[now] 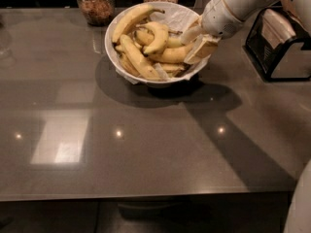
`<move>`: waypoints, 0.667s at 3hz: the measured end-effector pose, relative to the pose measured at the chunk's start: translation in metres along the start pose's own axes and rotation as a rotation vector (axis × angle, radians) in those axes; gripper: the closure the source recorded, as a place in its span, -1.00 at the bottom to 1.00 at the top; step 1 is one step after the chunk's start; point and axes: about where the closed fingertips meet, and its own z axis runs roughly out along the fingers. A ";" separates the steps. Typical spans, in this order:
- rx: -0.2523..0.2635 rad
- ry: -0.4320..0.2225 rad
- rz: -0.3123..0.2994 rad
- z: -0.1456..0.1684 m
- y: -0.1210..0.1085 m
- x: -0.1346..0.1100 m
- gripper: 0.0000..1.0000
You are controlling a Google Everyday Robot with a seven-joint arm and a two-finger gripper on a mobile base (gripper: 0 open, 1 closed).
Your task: Pick banana from white bowl
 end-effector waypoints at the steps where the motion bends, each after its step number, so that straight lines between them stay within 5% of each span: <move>1: -0.022 0.015 -0.053 0.007 0.000 -0.003 0.06; 2: -0.034 0.041 -0.116 0.014 0.000 -0.006 0.02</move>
Offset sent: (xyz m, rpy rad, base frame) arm 0.0007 0.0146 -0.0084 -0.1262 -0.0747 0.1553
